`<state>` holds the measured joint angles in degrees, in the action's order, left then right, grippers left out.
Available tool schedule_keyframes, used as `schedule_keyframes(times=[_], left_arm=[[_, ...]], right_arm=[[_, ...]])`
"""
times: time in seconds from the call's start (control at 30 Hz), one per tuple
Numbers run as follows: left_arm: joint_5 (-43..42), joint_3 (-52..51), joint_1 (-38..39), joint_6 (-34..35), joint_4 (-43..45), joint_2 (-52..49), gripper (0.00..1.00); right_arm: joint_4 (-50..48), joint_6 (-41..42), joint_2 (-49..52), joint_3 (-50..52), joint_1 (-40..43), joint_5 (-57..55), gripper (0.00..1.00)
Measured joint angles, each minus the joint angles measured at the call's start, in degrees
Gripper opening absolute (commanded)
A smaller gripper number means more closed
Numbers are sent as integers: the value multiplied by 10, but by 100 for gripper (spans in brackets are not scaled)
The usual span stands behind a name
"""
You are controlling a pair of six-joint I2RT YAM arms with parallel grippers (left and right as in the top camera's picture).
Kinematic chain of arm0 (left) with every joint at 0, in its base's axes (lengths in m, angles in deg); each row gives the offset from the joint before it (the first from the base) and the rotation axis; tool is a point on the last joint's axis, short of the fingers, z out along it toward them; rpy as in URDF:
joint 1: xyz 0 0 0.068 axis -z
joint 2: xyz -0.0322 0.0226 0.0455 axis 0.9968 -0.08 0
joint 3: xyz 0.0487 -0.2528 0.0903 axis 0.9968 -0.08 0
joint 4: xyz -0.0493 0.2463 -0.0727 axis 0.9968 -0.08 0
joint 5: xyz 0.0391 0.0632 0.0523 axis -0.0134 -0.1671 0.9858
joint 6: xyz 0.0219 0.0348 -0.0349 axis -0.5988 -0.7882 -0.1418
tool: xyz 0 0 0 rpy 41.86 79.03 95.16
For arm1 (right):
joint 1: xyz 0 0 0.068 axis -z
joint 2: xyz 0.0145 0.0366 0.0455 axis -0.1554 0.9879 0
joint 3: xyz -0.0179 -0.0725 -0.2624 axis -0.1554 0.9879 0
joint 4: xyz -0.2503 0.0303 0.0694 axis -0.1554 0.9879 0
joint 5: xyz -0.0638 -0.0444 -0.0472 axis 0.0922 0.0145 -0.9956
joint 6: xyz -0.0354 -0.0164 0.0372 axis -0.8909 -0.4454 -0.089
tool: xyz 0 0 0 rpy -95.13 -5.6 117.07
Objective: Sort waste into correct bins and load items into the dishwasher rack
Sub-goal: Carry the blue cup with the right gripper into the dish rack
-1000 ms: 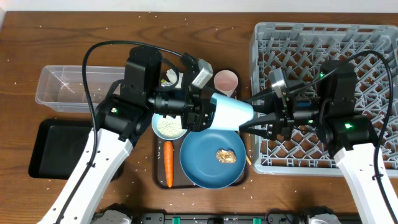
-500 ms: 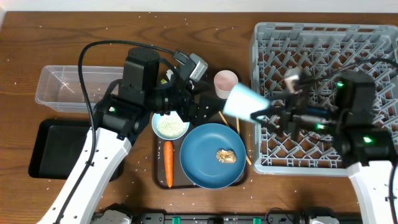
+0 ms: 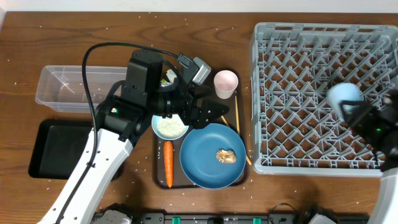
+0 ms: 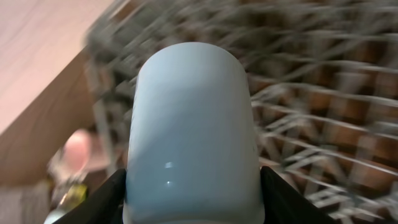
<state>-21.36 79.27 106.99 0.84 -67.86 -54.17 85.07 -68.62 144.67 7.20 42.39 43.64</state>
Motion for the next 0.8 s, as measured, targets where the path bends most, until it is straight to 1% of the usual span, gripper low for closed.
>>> schedule_keyframes(times=[0.07,0.23,0.43,0.67,0.73,0.8], left_arm=[[0,0,0,0,0,0,85],[0,0,0,0,-2,0,85],[0,0,0,0,-7,0,85],[0,0,0,0,-14,0,85],[3,0,0,0,-21,0,85],[9,0,0,0,-26,0,85]], right_arm=[[0,8,7,0,35,-20,43],[7,35,25,0,80,-68,41],[5,76,48,0,101,-107,40],[0,109,97,0,107,-119,44],[4,113,118,0,107,-120,47],[12,114,137,0,107,-120,56]])
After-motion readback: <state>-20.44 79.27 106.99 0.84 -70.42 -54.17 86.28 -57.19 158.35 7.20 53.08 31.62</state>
